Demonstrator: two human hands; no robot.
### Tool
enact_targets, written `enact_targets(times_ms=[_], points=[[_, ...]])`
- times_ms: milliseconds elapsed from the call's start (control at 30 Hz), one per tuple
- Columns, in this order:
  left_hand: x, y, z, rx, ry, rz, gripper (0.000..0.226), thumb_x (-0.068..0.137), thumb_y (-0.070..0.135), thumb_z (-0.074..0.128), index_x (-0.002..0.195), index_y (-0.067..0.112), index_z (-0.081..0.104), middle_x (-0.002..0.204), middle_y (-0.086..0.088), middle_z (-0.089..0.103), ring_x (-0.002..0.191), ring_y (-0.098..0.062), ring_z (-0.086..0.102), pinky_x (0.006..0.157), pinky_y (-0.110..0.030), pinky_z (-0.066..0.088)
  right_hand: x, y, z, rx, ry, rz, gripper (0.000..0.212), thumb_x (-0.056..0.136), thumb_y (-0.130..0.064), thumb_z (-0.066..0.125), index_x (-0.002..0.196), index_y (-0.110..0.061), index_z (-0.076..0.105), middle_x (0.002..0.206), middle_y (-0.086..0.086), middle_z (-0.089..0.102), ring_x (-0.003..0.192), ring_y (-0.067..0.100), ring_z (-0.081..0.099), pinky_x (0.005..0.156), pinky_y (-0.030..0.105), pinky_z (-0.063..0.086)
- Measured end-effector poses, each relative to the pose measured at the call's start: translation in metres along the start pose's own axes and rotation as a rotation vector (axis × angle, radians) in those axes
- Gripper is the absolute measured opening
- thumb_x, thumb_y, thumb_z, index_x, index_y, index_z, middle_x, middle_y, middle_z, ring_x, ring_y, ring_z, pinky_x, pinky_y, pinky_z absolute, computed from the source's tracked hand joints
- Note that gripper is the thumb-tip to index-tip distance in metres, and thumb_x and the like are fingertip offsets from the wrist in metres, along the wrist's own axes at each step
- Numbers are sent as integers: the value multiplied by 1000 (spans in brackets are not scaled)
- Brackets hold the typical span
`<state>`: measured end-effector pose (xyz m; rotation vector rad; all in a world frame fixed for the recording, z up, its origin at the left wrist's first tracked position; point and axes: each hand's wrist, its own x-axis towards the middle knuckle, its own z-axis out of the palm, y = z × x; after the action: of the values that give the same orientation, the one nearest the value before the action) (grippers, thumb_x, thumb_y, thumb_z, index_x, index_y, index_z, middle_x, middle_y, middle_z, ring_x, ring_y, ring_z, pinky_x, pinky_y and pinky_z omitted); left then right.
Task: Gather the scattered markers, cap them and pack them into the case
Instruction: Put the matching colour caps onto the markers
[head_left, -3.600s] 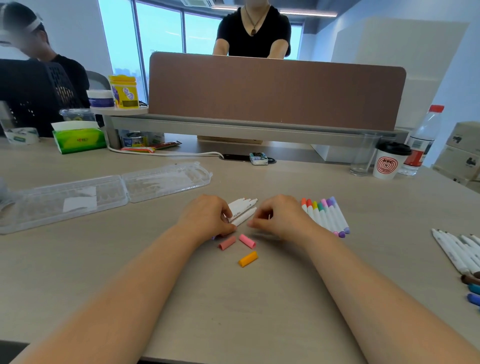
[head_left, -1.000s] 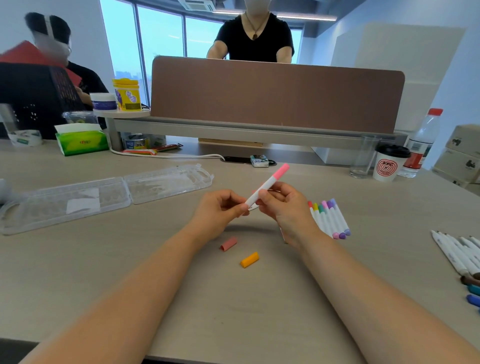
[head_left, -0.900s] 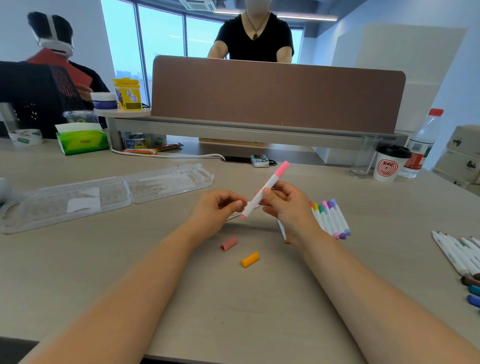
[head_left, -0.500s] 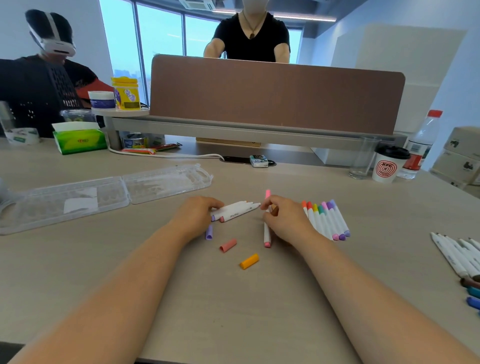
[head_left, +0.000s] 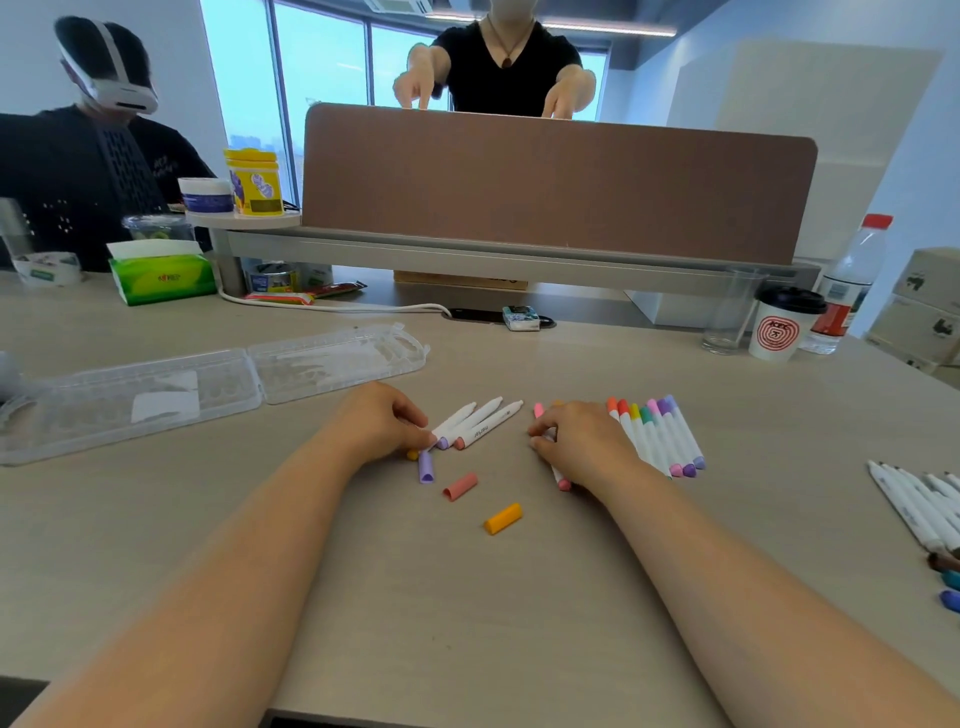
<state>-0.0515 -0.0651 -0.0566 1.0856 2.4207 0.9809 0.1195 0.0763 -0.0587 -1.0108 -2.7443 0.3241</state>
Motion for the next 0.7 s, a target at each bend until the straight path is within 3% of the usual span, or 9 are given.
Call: enact_targets(times_ms=[67,133,200,267,333,500,600,700], points=[[-1,1,-2,2,-34,-33,15,74,17,77,88,15,71,79,-1,69,66,-9,62,63,-18,49,-1,-1,-3,36,37,-17,24,92,-30,56,113,-23,67,110,0,63,92,14,56,72,22,42],[-1,1,-2,27,-62,-54,15,76,14,73,91,14,70,78,-3,70,66,-11,63,69,-23,54,-5,-4,-8,155,15,-80,17,88,-28,62,101,-21,71,99,-1,63,84,18,57,63,22,44],[-1,1,0,81,-55,-63,15,77,15,70,91,17,69,79,-3,70,70,-11,63,76,-27,54,-12,-7,-14,322,-107,-179,5,82,-24,70,85,-20,73,88,-2,66,78,19,61,63,28,51],[-1,2,4,132,-29,-60,12,77,22,70,89,20,67,79,-2,71,73,-11,62,77,-27,52,-20,-11,-19,343,-251,-273,3,77,-21,75,76,-22,72,76,-9,66,71,6,56,62,19,49],[-2,4,7,168,-2,-44,13,77,30,72,83,22,65,80,-2,70,75,-14,62,79,-30,51,-24,-14,-22,338,-356,-314,5,75,-22,77,76,-22,72,73,-12,65,69,2,53,61,12,44],[-2,3,7,230,42,-40,13,83,26,66,87,16,72,86,-10,71,74,-17,60,79,-32,51,-27,-18,-22,312,-448,-332,17,69,-26,81,84,-23,72,77,-11,63,70,0,52,66,15,43],[-3,2,7,221,76,-31,9,85,25,60,83,18,65,88,-8,66,86,-22,61,82,-35,50,-25,-20,-16,266,-426,-326,18,74,-27,77,91,-20,73,78,-15,62,73,2,52,67,14,42],[-4,2,7,47,118,49,8,83,22,64,76,23,60,79,1,61,80,-19,57,78,-35,49,-22,-20,-14,223,-339,-306,17,78,-33,73,90,-21,72,77,-18,58,72,2,51,60,10,36]])
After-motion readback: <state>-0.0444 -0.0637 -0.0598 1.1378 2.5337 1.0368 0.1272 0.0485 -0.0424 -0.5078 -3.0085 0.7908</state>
